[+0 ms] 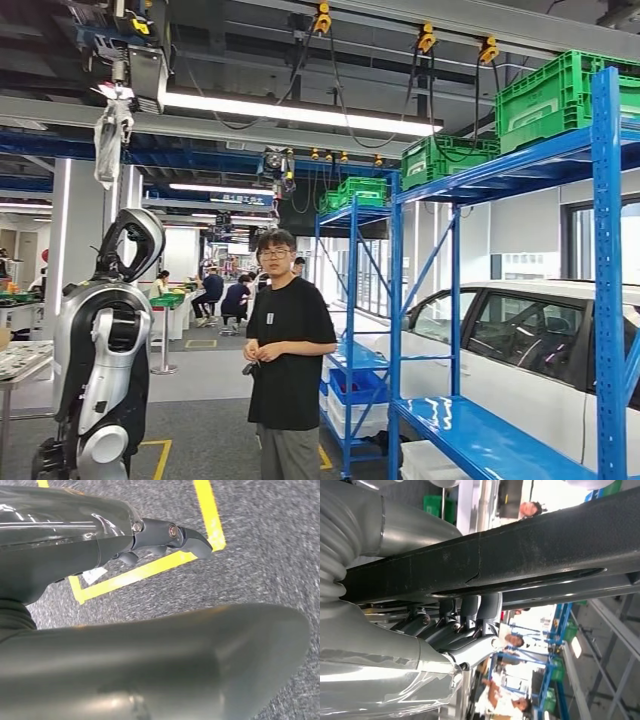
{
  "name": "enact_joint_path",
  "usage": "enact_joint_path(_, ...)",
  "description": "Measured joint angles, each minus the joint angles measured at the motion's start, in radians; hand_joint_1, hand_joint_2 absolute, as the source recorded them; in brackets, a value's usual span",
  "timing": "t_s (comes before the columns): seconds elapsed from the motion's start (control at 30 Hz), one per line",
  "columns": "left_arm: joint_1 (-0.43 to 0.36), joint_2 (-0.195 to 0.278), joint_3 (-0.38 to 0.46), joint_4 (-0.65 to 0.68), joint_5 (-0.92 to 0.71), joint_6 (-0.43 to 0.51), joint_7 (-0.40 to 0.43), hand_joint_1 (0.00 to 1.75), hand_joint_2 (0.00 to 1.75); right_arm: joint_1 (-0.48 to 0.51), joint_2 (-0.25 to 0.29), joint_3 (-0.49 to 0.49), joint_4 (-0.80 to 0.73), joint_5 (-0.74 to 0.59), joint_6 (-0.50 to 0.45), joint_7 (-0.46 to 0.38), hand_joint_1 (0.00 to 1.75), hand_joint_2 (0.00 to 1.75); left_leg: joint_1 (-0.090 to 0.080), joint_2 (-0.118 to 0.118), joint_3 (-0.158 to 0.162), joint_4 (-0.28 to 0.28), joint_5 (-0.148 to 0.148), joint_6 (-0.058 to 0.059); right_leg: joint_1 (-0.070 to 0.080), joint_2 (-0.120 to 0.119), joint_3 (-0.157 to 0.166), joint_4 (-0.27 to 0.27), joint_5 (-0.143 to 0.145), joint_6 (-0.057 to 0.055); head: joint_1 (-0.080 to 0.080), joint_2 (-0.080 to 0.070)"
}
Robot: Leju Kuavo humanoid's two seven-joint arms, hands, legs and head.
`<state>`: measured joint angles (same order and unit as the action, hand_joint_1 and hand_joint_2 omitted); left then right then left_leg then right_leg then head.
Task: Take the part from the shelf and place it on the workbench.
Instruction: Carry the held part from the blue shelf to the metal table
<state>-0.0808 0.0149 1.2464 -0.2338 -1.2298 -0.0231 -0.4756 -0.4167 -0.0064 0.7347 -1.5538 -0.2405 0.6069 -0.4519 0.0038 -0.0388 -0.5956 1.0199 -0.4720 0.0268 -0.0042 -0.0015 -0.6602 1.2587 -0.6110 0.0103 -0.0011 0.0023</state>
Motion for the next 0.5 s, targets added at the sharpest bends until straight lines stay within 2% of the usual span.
enact_joint_path(0.03,0.001,0.0,0.0,0.0,0.0,0.0,0.0,0.0,1.75,0.001,0.0,0.0,0.0,0.001,0.0,-0.001,1.75,1.75,-0.002,-0.011,0.002,0.0,0.0,0.0,0.002,0.009,0.027,-0.063,0.041,-0.008,0.0,0.0)
enact_joint_path(0.1,0.0,-0.001,0.0,0.0,0.0,0.001,0.001,0.0,1.75,0.002,0.001,0.0,-0.001,0.005,-0.001,-0.006,1.75,1.75,-0.004,-0.032,0.001,0.001,0.001,-0.001,0.005,0.041,0.079,-0.184,0.1,-0.025,0.0,0.0)
enact_joint_path(0.13,-0.001,-0.001,0.0,0.0,0.0,0.001,0.001,0.0,1.75,0.003,0.001,0.0,-0.002,0.008,-0.001,-0.008,1.75,1.75,-0.003,-0.04,-0.003,0.002,0.002,-0.003,0.007,0.052,0.092,-0.218,0.111,-0.029,0.001,0.0)
enact_joint_path(0.17,-0.001,-0.001,0.001,0.0,0.0,0.001,0.003,0.0,1.75,0.004,0.002,0.0,-0.002,0.01,-0.001,-0.01,1.75,1.75,-0.001,-0.048,-0.007,0.003,0.004,-0.007,0.009,0.056,0.097,-0.23,0.11,-0.031,0.001,0.0)
enact_joint_path(0.23,0.004,0.001,0.002,0.0,0.0,0.002,0.007,0.0,1.75,0.006,0.004,0.001,-0.006,0.014,-0.002,-0.013,1.75,1.75,0.002,-0.057,-0.014,0.003,0.006,-0.015,0.008,0.04,0.1,-0.246,0.112,-0.031,0.001,0.0)
enact_joint_path(0.3,0.009,0.004,0.002,0.0,-0.003,0.002,0.01,0.0,1.75,0.009,0.009,0.001,-0.012,0.015,-0.002,-0.016,1.75,1.75,0.001,-0.03,-0.029,0.031,-0.017,-0.027,0.001,0.022,0.105,-0.261,0.115,-0.034,0.001,0.0)
enact_joint_path(0.37,0.008,0.007,0.002,0.0,-0.006,0.003,0.011,0.0,1.75,0.015,0.012,0.001,-0.015,0.015,-0.002,-0.018,1.75,1.75,0.005,0.01,-0.075,0.133,-0.074,-0.041,-0.001,0.002,0.108,-0.265,0.116,-0.038,0.001,0.0)
enact_joint_path(0.4,0.007,0.009,0.002,0.0,-0.007,0.003,0.011,0.0,1.75,0.019,0.012,0.002,-0.015,0.016,-0.002,-0.019,1.75,1.75,0.009,0.019,-0.105,0.197,-0.102,-0.048,-0.001,-0.009,0.108,-0.264,0.116,-0.038,0.001,0.0)
enact_joint_path(0.43,0.006,0.009,0.002,0.0,-0.009,0.003,0.01,0.0,1.75,0.024,0.011,0.002,-0.015,0.017,-0.002,-0.019,1.75,1.75,0.013,0.023,-0.127,0.245,-0.116,-0.053,-0.001,-0.02,0.109,-0.264,0.115,-0.038,0.001,0.0)
enact_joint_path(0.47,0.007,0.009,0.002,0.0,-0.011,0.002,0.01,0.0,1.75,0.028,0.011,0.002,-0.015,0.017,-0.002,-0.019,1.75,1.75,0.017,0.027,-0.135,0.263,-0.114,-0.057,-0.002,-0.03,0.109,-0.264,0.114,-0.036,0.001,0.0)
enact_joint_path(0.5,0.009,0.01,0.002,0.0,-0.013,0.002,0.01,0.0,1.75,0.031,0.011,0.002,-0.015,0.018,-0.002,-0.019,1.75,1.75,0.021,0.032,-0.122,0.24,-0.092,-0.061,-0.003,-0.039,0.11,-0.263,0.113,-0.034,0.001,0.0)
